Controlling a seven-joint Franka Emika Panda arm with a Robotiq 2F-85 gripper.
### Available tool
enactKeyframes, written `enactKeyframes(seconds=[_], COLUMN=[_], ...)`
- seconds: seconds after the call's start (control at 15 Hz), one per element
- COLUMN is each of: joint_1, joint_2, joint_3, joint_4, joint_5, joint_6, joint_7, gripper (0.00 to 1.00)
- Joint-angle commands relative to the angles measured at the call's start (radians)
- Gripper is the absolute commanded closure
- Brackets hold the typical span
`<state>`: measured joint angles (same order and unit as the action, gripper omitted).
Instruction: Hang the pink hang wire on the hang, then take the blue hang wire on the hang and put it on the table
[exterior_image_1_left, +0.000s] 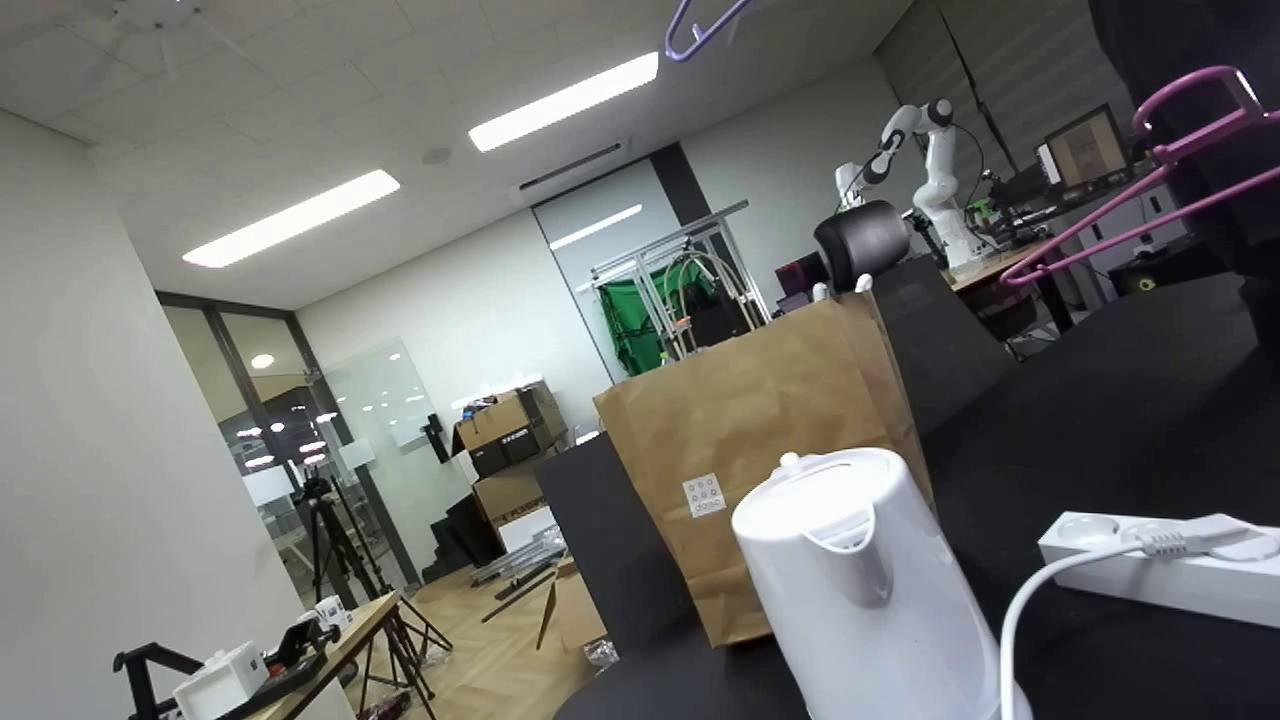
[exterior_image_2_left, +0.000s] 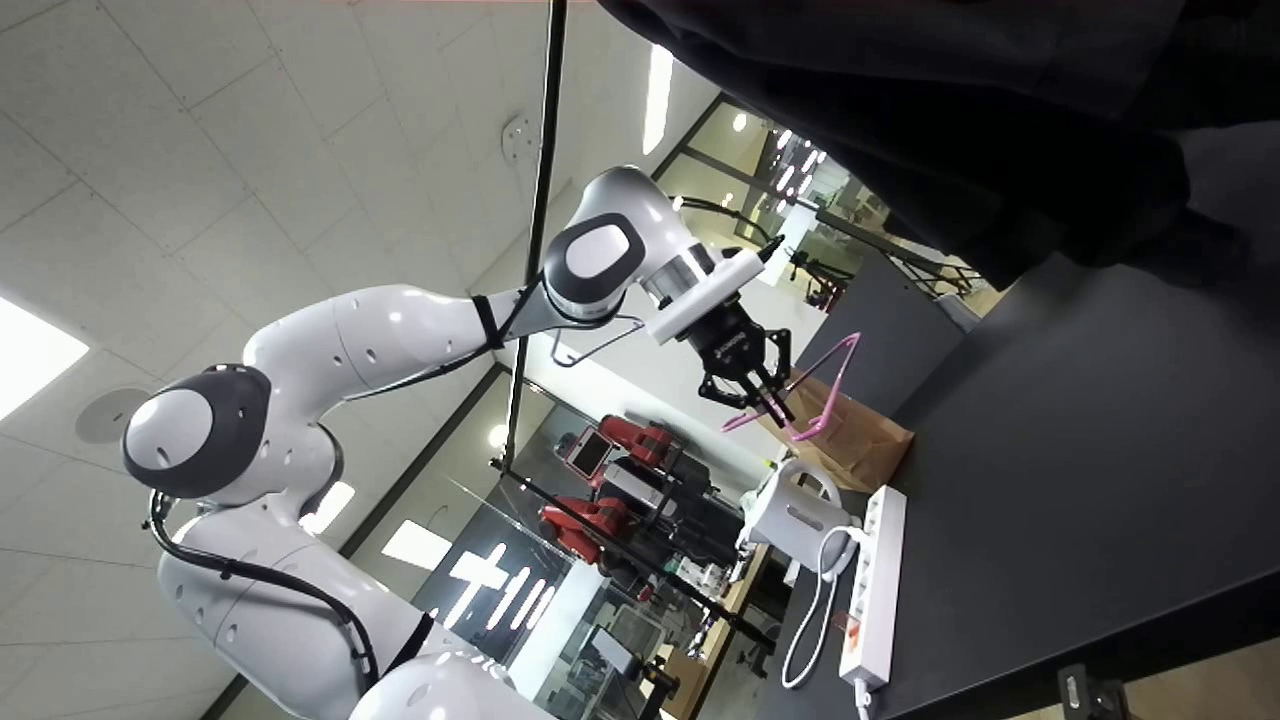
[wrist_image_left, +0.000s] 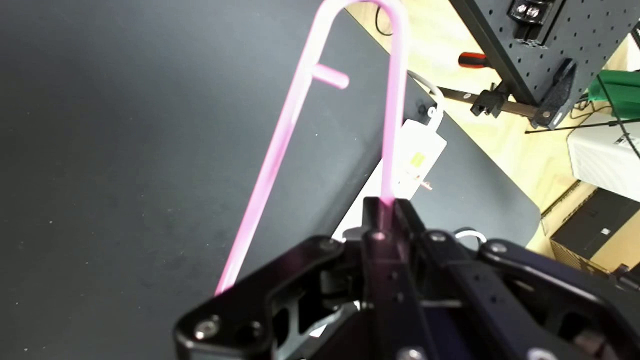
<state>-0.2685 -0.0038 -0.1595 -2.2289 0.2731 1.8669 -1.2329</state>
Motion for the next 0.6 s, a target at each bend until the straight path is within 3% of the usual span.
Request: enactKeyframes(seconds=[0.0, 0.07, 0.13, 0.53], joint_1=[0.021, 0.021, 0.021, -0.032], joint_2=[0.0, 0.0, 0.0, -0.084], joint_3=[-0.021, -0.021, -0.021, -0.112], joint_4=[0.002, 0.001, 0.001, -0.063], joint_5=[-0.001, -0.001, -0.001, 0.011], joint_6=[-0.002, -0.002, -0.002, -0.051], joint_7=[0.0, 0.0, 0.0, -0.14], gripper=[0.92, 0.92, 0.98, 0.98])
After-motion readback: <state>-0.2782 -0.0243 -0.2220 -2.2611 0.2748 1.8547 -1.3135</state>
